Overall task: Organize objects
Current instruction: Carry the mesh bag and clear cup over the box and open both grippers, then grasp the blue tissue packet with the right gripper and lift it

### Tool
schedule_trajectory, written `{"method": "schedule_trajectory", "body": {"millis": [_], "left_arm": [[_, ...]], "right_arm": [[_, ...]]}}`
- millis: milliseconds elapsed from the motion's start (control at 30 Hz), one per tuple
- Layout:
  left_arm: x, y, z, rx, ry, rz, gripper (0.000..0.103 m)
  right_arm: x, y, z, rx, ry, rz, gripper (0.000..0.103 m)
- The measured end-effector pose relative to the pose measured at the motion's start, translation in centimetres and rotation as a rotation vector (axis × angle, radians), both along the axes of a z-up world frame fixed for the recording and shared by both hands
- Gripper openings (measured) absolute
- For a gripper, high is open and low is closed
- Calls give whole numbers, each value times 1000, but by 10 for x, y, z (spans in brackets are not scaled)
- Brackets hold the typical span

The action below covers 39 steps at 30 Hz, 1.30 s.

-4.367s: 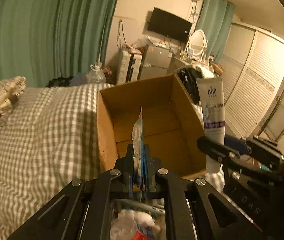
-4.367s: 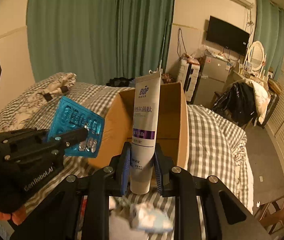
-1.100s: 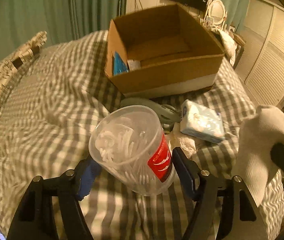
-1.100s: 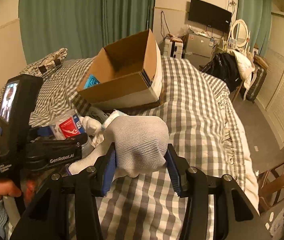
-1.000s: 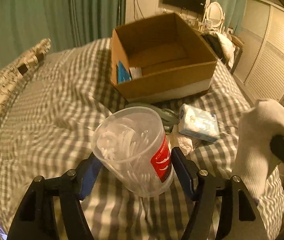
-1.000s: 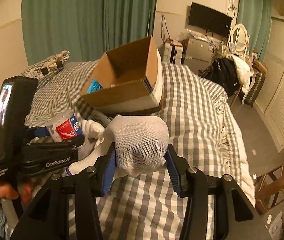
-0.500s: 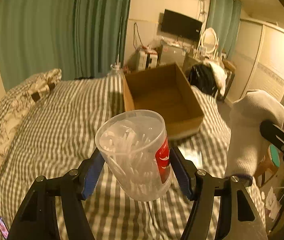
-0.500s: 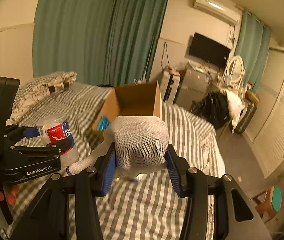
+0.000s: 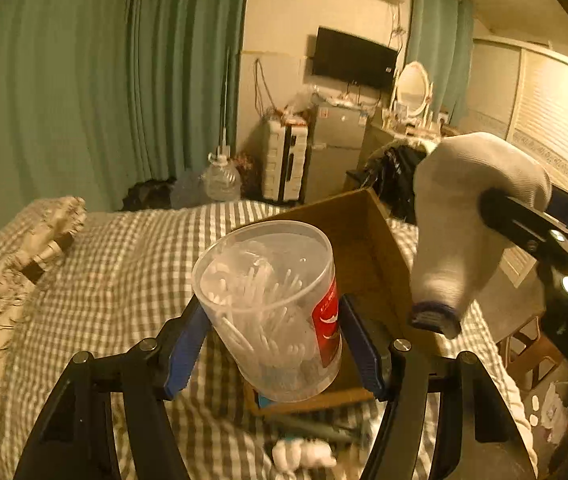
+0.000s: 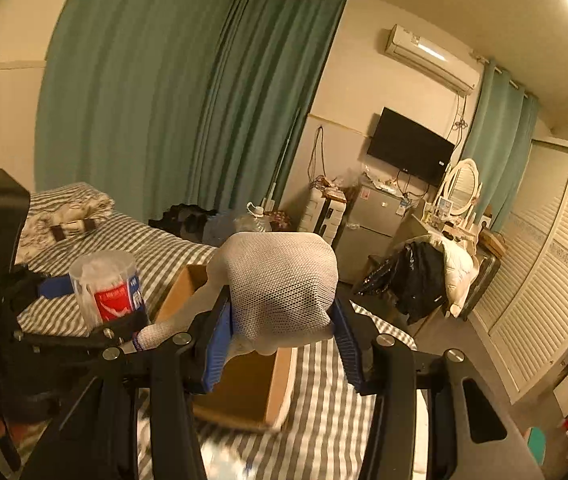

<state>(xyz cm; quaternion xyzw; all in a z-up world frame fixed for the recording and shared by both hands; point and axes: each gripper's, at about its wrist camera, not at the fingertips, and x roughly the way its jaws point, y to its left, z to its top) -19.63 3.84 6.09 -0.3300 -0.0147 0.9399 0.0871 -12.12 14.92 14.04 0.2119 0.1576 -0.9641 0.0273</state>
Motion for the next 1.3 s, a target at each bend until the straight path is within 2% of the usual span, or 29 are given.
{"method": "schedule_trajectory", "body": {"millis": [167,333,400,433,467,500,533,733,800,933,1033,1133,1233,1300], "left_arm": [[-33,9,-47,5,-83,-23,67],[-45,12,-81,15,-132,-52,68],[-47,8,-86,37,-142,-60,70],[-46,7,-86,47,-144,-62,71],[-46,5,-84,50,-141,-62,79],[-43,4,-81,49,-135,-60,84],[-38,4,-77,41,-120,-55,89],[7,-4,-39,-73,-35,-48,93],[30,-10,-26,-98,-2,-36,100],[76,-25,1,-113,61,0,102],[104,-34,18,-112,88,29,103],[126,-41,22,-112,106,40,103],[145,-48,15,-110,110,66,103],[150,-49,10,-104,105,76,103]], "right_arm": [[-63,-5,-42,32,-73,-20,47],[-102,-2,-75,-21,-137,-24,49],[-111,1,-80,-50,-142,-25,55],[-113,3,-83,-71,-142,-25,66],[-110,6,-85,-87,-138,-21,80],[-107,8,-84,-108,-121,-17,82],[-100,9,-83,-116,-107,-20,83],[-60,31,-54,-149,-84,-46,85],[-38,40,-39,-185,-85,-42,87],[10,52,-14,-228,-75,-27,92],[50,53,1,-207,-53,-20,95],[81,47,9,-168,-35,-8,98],[107,40,10,-154,-18,1,103],[119,36,7,-151,-6,4,103]]}}
